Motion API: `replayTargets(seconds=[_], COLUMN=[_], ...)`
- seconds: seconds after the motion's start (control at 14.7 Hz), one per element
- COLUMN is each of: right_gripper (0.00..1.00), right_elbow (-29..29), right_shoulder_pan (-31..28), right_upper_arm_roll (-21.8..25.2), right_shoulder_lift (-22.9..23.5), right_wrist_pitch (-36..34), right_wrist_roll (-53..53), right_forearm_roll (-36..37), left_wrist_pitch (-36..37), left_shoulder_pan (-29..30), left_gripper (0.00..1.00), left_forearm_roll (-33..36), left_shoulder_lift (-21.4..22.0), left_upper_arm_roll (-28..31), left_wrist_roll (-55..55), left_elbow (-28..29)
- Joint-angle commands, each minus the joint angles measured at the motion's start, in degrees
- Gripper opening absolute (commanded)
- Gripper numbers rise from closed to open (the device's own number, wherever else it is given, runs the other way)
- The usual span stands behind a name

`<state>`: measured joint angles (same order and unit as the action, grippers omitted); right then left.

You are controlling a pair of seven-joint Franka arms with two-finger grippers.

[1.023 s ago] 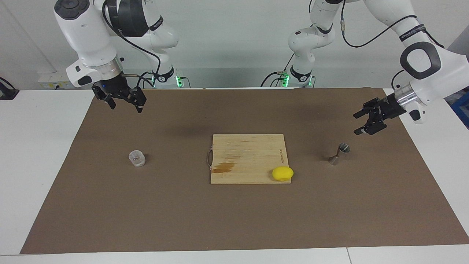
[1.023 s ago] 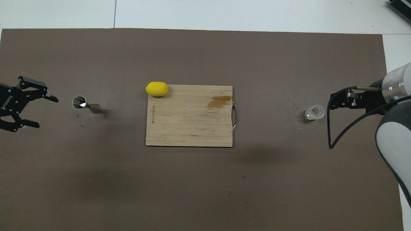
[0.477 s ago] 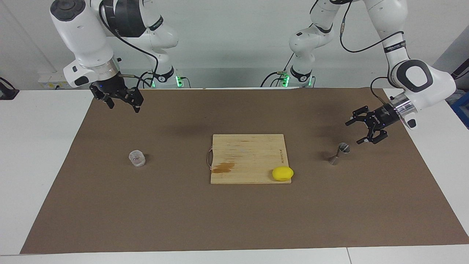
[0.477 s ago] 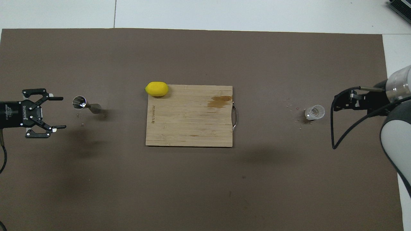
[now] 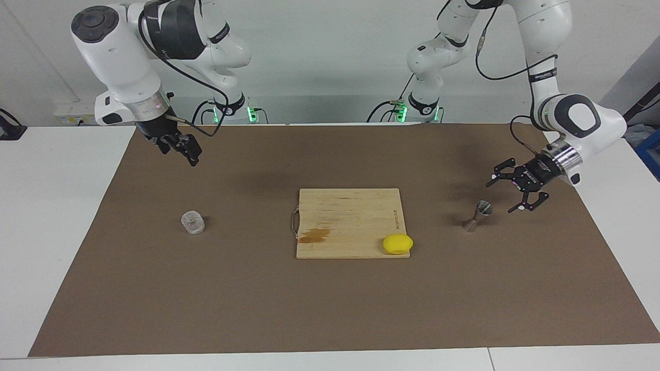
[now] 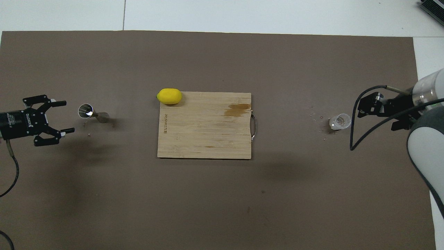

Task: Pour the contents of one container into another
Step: 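Grasp the dark cup with the left gripper while the right gripper opens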

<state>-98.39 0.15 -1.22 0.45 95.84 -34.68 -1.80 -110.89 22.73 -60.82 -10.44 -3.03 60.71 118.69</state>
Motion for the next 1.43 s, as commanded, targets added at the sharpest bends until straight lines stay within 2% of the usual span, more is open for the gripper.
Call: replayTargets(seconds=[0.0,0.55,0.68,0.89,1.02,1.23,1.3,1.36], right_gripper=[0.91,0.91,0.91,0.91,0.84,0.86,0.87,0.87], right_elbow=[-0.67,-0.84,-0.84,-2.51,-3.65,-6.63,-7.08,-7.08], right_shoulder_pan=[-2.87,-12.0,-14.03,-15.62,-15.8,-16.23,-16.76,-16.68], right_upper_arm_roll=[-0.45,-0.45,-0.45,-0.45,-0.45,-0.45,-0.45,-0.54], right_shoulder_lift=[1.04,8.95,11.05,12.82,13.52,14.14,14.49,15.36], right_wrist_pitch=[2.33,2.77,3.21,8.12,10.23,15.24,16.47,16.83], right_wrist_roll=[-6.35,-15.86,-16.03,-17.97,-17.62,-17.97,-17.97,-17.97], right_forearm_roll=[-2.07,-11.37,-14.53,-16.75,-18.06,-20.34,-20.35,-20.35], left_wrist_pitch=[-3.53,-6.52,-6.44,-6.61,-6.96,-6.88,-6.79,-6.62], left_shoulder_pan=[-1.28,-4.45,-4.45,-4.54,-4.54,-4.54,-4.54,-4.54], left_gripper=[1.0,1.0,0.95,0.9,0.86,0.74,0.63,0.38], left_forearm_roll=[-2.37,-2.81,-3.42,-3.95,-4.13,-4.21,-4.22,-4.22], left_shoulder_lift=[0.86,0.78,0.86,0.95,0.95,0.95,0.95,1.04], left_upper_arm_roll=[-0.23,-0.23,-0.23,-0.23,-0.23,-0.23,-0.23,-0.23], left_wrist_roll=[0.81,0.72,0.72,0.72,0.72,0.81,0.81,0.81], left_elbow=[3.03,4.09,4.18,4.53,4.53,4.54,4.62,4.62])
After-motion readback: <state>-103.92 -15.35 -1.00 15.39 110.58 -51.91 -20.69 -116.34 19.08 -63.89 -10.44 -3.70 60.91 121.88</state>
